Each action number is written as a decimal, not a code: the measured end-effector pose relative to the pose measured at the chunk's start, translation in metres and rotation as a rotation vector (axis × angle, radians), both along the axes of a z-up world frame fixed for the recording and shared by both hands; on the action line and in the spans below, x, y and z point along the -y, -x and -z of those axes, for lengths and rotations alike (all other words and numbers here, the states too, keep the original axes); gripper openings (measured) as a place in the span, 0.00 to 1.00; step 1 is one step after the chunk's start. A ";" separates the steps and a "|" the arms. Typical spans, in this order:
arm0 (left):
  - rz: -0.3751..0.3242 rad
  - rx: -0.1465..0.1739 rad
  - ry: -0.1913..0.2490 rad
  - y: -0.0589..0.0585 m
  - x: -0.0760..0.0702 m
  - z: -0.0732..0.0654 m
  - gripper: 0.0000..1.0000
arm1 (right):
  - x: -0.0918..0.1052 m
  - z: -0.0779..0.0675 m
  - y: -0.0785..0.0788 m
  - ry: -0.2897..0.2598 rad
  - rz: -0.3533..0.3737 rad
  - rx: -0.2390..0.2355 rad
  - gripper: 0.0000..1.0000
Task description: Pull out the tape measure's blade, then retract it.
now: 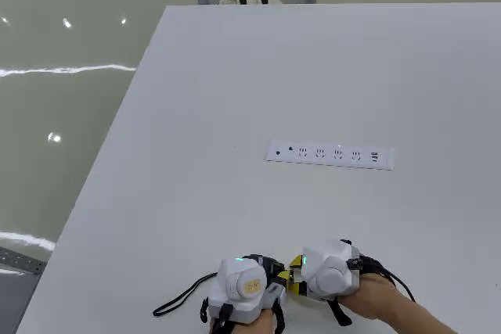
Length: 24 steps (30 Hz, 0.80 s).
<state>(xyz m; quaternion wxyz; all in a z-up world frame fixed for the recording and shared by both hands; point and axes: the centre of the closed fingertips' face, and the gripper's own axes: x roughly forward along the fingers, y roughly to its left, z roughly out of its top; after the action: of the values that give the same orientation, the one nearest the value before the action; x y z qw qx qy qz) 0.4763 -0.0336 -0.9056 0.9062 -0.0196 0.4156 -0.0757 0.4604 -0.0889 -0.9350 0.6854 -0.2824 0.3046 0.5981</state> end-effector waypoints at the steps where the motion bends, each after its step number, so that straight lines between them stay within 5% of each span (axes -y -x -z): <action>1: 0.002 -0.002 0.000 0.001 0.000 0.000 0.65 | 0.000 -0.001 0.000 0.000 0.007 0.000 0.22; 24: 0.065 -0.005 -0.012 0.021 -0.009 -0.006 0.68 | 0.003 -0.010 0.006 -0.042 0.204 -0.043 0.29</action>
<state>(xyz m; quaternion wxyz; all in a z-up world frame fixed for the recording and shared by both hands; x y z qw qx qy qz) 0.4554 -0.0245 -0.8998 0.9022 -0.0008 0.4189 -0.1026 0.4543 -0.0920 -0.9250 0.7417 -0.2227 0.3338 0.5375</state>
